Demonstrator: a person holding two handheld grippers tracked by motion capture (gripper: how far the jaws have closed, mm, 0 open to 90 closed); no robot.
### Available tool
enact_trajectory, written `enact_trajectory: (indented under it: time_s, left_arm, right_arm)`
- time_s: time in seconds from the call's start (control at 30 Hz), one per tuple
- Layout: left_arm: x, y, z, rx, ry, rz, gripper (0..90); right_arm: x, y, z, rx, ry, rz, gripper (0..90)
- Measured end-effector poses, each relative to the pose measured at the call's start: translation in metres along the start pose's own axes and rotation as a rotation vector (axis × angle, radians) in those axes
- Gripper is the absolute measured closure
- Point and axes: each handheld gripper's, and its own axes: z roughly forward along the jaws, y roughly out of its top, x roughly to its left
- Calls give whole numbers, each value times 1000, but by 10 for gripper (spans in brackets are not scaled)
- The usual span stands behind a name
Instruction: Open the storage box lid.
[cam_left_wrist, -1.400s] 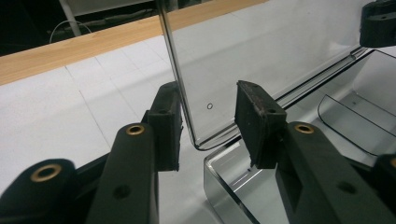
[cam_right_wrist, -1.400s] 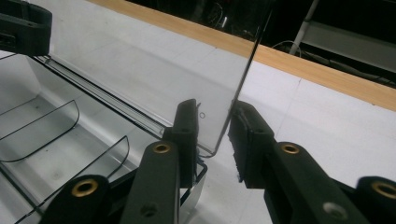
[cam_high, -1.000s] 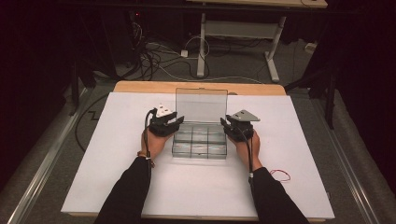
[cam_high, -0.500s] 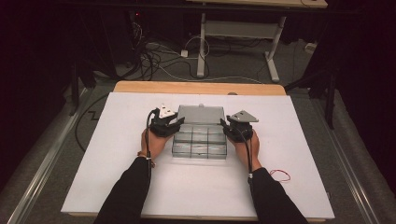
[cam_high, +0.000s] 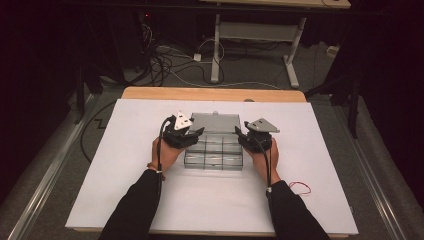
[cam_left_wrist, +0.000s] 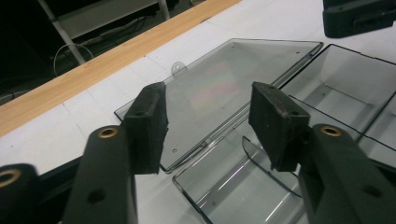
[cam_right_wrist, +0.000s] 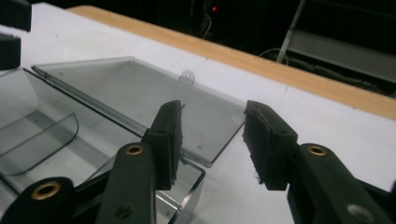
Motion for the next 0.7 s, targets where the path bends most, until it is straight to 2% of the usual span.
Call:
enact_trajectory:
  time_s: [0.03,0.3,0.43,0.57,0.7]
  left_arm:
    - [-1,0,-1,1,5,6,436]
    - [-6,3,-12,-9,18,47,395]
    - [-8,3,-20,-34,23,60,365]
    - [-14,3,-30,-50,29,93,335]
    - [-21,1,-44,-76,21,106,293]
  right_arm:
    - [2,2,-4,-24,1,-3,537]
    - [10,8,-11,-59,18,-37,457]
    - [14,11,-14,-64,33,-72,421]
    - [18,16,-19,-84,56,-90,374]
    - [23,18,-23,-86,43,-104,317]
